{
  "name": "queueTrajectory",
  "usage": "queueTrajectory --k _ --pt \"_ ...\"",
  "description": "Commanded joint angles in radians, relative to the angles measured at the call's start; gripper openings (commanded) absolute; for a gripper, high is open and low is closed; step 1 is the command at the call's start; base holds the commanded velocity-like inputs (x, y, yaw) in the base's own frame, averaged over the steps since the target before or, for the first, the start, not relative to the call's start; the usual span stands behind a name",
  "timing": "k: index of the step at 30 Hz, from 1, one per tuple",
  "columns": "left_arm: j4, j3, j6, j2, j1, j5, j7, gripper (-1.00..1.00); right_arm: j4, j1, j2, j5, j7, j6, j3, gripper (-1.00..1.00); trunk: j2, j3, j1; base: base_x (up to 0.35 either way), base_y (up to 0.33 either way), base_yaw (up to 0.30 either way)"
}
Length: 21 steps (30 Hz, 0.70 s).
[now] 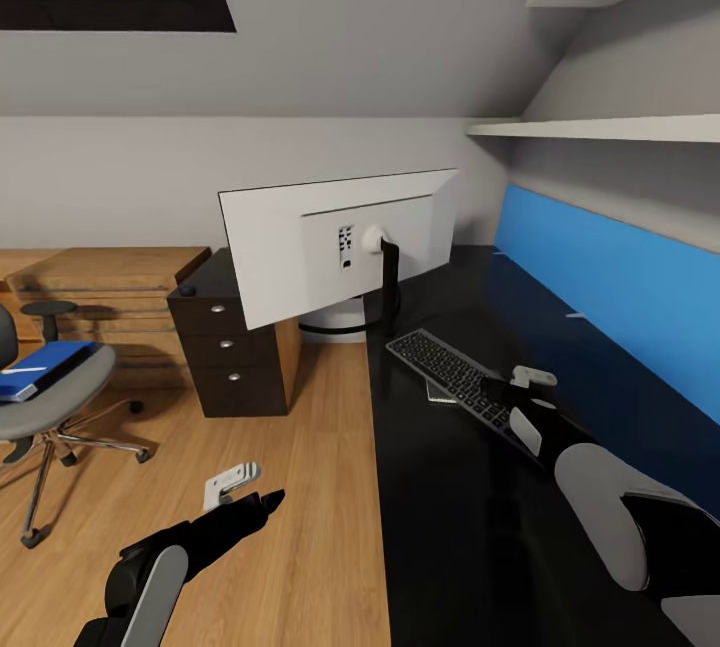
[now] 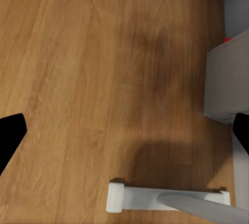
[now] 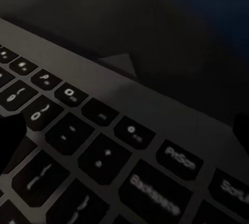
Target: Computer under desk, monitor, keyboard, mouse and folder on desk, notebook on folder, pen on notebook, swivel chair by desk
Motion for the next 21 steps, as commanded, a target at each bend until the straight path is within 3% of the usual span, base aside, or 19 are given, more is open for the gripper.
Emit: queueTrajectory --k 1,7,17,21 --pt "0.002 0.001 0.005 -0.001 -0.001 0.011 0.008 1.00 0.058 0.000 0.001 -0.017 0.000 -0.001 -0.003 1.00 0.000 -0.001 0.000 0.000 0.000 0.000" --pt "0.044 0.002 0.002 0.002 -0.001 0.010 0.008 1.00 0.060 0.000 0.001 -0.016 0.000 -0.001 -0.003 1.00 0.000 -0.001 0.000 -0.030 0.000 0.000" --pt "0.046 0.002 0.002 0.002 -0.001 0.009 0.009 1.00 0.059 0.000 0.001 -0.015 -0.001 -0.001 -0.003 1.00 0.000 -0.001 0.000 -0.065 -0.009 0.000" --pt "0.046 0.003 0.002 0.002 -0.001 0.009 0.009 1.00 0.058 0.000 0.000 -0.015 -0.001 -0.001 -0.003 1.00 0.000 -0.001 0.000 -0.226 0.000 0.000"
